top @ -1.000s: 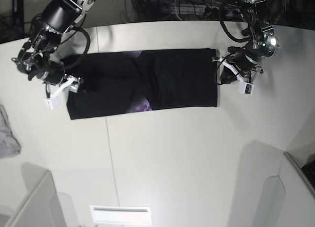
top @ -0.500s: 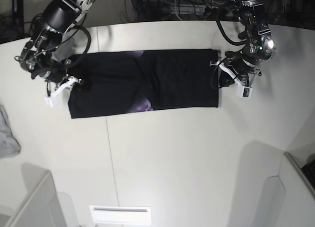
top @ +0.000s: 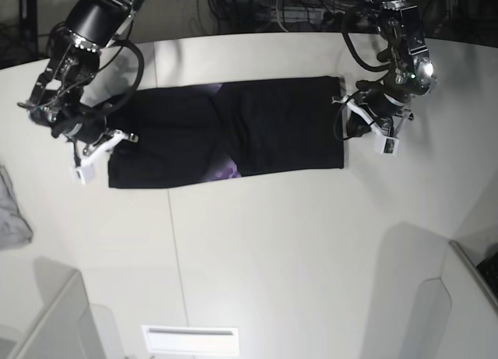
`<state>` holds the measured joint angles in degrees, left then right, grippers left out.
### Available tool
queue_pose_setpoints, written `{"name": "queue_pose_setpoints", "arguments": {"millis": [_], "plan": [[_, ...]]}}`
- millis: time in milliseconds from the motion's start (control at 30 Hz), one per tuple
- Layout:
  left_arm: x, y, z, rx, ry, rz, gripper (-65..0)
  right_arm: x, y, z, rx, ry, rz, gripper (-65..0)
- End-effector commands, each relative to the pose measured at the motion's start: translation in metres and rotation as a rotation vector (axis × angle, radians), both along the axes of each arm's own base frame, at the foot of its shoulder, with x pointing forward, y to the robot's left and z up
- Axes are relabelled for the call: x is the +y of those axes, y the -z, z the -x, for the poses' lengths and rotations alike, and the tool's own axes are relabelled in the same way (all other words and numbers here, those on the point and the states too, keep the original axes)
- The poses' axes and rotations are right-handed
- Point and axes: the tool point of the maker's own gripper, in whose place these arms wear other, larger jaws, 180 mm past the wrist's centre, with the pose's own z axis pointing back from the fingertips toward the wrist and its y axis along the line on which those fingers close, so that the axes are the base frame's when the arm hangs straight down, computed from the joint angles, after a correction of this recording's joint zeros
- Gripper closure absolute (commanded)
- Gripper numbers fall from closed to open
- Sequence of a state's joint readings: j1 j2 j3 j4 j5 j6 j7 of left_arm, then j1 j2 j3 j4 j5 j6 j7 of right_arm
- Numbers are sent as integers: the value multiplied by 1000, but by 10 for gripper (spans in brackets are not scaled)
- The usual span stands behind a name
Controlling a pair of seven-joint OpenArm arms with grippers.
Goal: Fold the T-shirt properly
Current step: 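Grasp the strip end with the right gripper and fold it toward the left gripper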
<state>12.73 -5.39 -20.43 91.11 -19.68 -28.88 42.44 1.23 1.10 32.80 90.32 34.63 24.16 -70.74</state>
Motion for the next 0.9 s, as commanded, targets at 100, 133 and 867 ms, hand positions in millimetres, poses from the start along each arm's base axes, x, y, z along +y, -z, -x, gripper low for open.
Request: {"name": "queue_pose_setpoints", "arguments": {"millis": [100,133,867], "plan": [[-21,-5,-11,-16,67,2,0,7,-37,-22,-121,-35,38,0],[-24,-7,-14,-22,73,3,0,9,-42,-23,-125,-21,37,0],[-52,-19,-40,-59,107,16,0,104,-88,-11,-209,-135,-32,0]]}}
